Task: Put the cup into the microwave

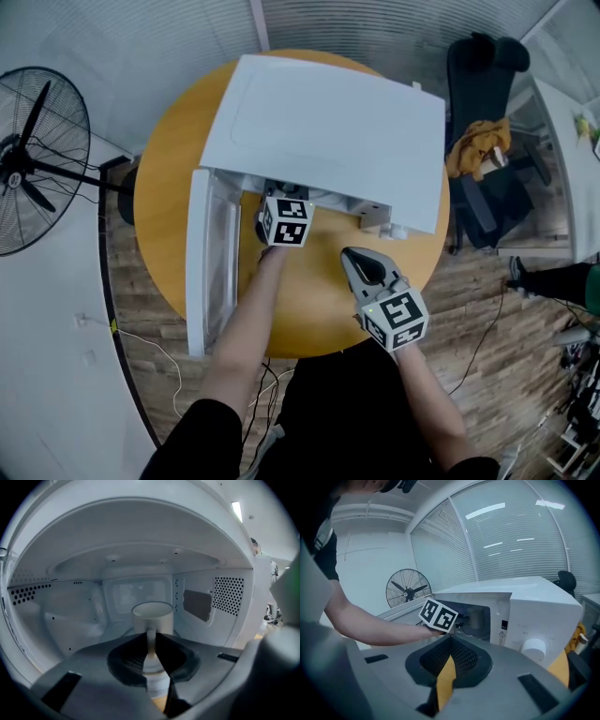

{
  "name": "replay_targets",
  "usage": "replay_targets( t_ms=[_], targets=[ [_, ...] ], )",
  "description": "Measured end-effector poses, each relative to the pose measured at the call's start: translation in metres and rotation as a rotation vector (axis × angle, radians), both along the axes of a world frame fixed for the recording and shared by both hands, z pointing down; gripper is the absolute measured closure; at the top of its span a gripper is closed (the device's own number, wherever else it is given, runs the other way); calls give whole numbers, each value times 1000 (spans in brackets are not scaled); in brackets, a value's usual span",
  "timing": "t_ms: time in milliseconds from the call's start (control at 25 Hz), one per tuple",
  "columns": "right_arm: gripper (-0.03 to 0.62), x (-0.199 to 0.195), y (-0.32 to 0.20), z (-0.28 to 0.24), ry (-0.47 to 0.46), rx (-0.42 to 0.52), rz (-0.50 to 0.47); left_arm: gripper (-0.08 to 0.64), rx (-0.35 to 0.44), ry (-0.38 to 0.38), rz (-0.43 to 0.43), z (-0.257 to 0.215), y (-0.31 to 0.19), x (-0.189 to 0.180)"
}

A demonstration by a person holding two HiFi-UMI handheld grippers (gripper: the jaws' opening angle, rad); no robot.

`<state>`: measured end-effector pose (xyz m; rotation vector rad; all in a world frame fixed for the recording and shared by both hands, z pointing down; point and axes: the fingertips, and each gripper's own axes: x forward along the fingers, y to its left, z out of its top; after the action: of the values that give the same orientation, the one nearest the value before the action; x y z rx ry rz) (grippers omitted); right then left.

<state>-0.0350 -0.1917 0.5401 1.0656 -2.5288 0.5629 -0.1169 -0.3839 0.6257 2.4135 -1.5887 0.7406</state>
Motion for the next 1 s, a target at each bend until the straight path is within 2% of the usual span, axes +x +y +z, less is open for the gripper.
replay_targets(
  t_ms=[520,720,1000],
  targets=[
    [583,5,8,-2,24,1,25,503,-14,-38,17,5,3,-1],
    [583,4,14,-4,30,9,45,486,-20,-7,-10,-1,16,-5],
    [583,1,28,-17,12,39,76,486,-14,6,6,-13,53,-3]
  ],
)
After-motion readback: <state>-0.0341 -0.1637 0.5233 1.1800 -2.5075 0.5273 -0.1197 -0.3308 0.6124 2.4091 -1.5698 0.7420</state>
